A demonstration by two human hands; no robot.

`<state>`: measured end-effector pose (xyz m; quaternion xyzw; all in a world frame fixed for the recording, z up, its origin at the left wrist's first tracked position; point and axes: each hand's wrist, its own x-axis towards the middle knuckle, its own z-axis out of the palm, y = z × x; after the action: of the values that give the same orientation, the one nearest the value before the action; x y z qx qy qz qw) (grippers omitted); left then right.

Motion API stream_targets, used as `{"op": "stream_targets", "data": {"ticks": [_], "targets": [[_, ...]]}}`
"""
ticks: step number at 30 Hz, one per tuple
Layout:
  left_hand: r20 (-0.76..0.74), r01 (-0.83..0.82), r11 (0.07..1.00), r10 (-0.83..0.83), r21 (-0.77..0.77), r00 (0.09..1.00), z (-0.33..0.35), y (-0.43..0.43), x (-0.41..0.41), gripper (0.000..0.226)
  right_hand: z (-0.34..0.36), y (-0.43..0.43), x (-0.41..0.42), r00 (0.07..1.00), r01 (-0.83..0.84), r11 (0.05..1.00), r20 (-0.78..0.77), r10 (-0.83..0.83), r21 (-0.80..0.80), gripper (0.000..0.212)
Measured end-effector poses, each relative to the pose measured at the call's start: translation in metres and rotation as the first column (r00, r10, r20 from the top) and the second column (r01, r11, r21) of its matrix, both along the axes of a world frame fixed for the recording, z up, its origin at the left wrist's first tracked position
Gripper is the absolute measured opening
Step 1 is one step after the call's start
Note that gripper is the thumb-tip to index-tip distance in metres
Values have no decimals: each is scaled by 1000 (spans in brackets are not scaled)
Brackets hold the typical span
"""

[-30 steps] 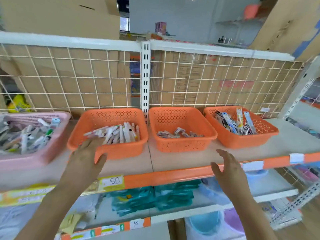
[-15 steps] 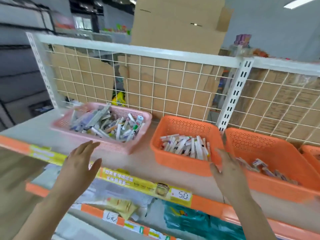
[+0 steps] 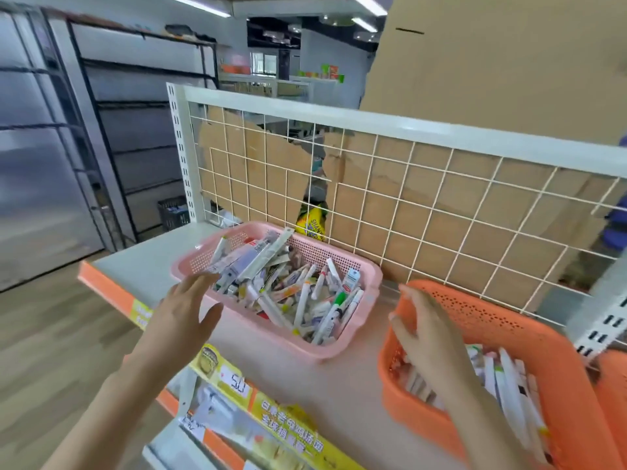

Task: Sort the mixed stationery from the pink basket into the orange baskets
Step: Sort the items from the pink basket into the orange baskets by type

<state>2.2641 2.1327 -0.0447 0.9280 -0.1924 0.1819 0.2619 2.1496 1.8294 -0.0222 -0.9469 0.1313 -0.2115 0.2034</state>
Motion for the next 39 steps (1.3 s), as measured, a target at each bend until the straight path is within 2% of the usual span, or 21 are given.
{"op": "stream_targets", "data": {"ticks": [6, 10, 13, 15, 17, 19, 21, 24, 26, 33, 37, 39], "targets": [[-59, 59, 998, -60, -23, 996, -8, -17, 28, 54, -8, 10, 33, 997, -61, 998, -50, 61, -5, 43], [-60, 264, 964, -261, 33, 963, -10, -26, 60, 53, -11, 19, 52, 997, -23, 1000, -76, 23, 8, 42], [-162, 382, 922, -368, 62, 916, -5, -36, 82, 70, -13, 29, 64, 994, 55, 998, -93, -54, 12, 43], [-173, 514, 856, -498, 58, 850, -4, -45, 95, 75, -13, 39, 71, 990, 106, 994, -97, -103, 23, 45], [-230, 644, 758, -611, 107, 758, -3, -53, 108, 61, -13, 49, 78, 984, 154, 987, -101, -150, 37, 46], [-284, 766, 632, -718, 116, 635, -5, -60, 122, 59, -14, 58, 84, 975, 201, 979, -102, -198, 25, 46], [-317, 858, 489, -798, 153, 512, -9, -69, 133, 67, -16, 66, 86, 964, 248, 968, -102, -244, 29, 45], [-351, 883, 300, -834, 361, 426, -20, -85, 147, 71, -19, 77, 87, 939, 329, 944, -114, -325, 18, 41], [-301, 859, 217, -874, 464, 383, -22, -93, 148, 66, -23, 82, 86, 931, 358, 932, -98, -353, 47, 40], [-80, 769, 121, -973, 628, 218, -28, -95, 149, 39, -26, 91, 87, 910, 411, 906, -91, -403, 99, 42], [86, 755, 204, -977, 623, 193, -34, -96, 153, 29, -26, 90, 87, 908, 418, 903, -76, -412, 101, 40], [123, 762, 243, -969, 601, 213, -33, -93, 162, 19, -25, 89, 89, 909, 416, 901, -59, -412, 126, 39]]}}
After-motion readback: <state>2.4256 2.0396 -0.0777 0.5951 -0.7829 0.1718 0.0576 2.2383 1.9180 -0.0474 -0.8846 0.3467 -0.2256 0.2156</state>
